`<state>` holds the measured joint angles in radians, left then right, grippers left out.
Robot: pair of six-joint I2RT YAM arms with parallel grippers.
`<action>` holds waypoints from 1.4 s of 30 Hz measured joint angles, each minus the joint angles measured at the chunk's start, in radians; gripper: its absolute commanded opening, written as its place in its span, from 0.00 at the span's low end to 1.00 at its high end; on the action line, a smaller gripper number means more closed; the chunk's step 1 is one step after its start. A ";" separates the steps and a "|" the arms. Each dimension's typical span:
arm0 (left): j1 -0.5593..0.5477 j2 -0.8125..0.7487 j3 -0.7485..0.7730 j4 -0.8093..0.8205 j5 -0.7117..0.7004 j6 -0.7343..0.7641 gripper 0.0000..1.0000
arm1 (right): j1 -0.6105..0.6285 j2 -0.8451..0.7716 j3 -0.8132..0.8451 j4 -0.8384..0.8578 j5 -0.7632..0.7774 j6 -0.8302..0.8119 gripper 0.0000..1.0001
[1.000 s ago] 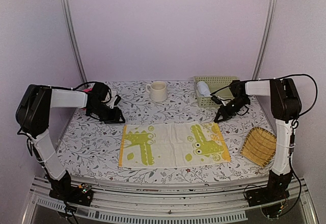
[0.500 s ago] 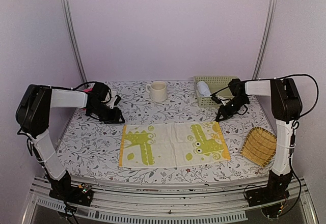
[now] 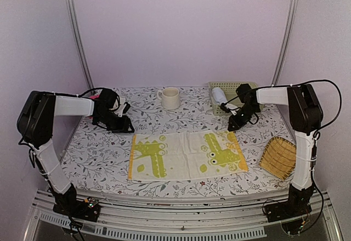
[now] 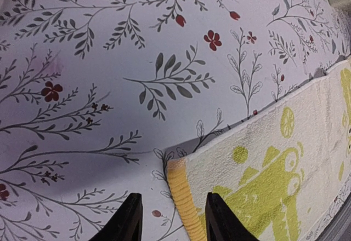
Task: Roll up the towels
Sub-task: Fold the towel at the center of the board.
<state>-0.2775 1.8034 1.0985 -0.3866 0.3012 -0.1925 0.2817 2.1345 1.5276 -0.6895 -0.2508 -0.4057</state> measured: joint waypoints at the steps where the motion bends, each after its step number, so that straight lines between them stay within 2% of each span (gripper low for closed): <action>1: 0.000 0.000 0.000 0.000 0.000 0.001 0.42 | 0.003 -0.002 -0.003 0.004 0.014 -0.002 0.24; 3: 0.000 0.000 0.000 0.000 -0.002 0.002 0.42 | 0.007 -0.006 -0.009 0.012 0.037 -0.003 0.21; 6: 0.000 0.000 0.000 0.000 -0.003 0.002 0.42 | 0.013 -0.014 -0.021 0.023 0.058 -0.006 0.05; 8: 0.000 0.000 0.000 0.000 -0.003 0.002 0.42 | 0.016 -0.019 -0.028 0.031 0.066 -0.012 0.03; 14: 0.000 0.000 0.000 0.000 -0.004 0.002 0.46 | 0.019 -0.028 -0.042 0.051 0.085 -0.016 0.03; 22: 0.000 0.044 0.013 0.000 -0.008 0.002 0.45 | 0.019 -0.028 -0.042 0.057 0.089 -0.020 0.03; 31: -0.002 0.095 0.032 0.000 0.027 -0.004 0.38 | 0.019 -0.028 -0.042 0.057 0.087 -0.023 0.03; 42: -0.017 0.135 0.075 -0.001 0.022 -0.006 0.24 | 0.019 -0.028 -0.043 0.058 0.085 -0.025 0.03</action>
<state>-0.2947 1.9381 1.1736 -0.3874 0.3233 -0.1986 0.3004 2.1067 1.4845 -0.6319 -0.1658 -0.4305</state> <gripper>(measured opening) 0.270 0.030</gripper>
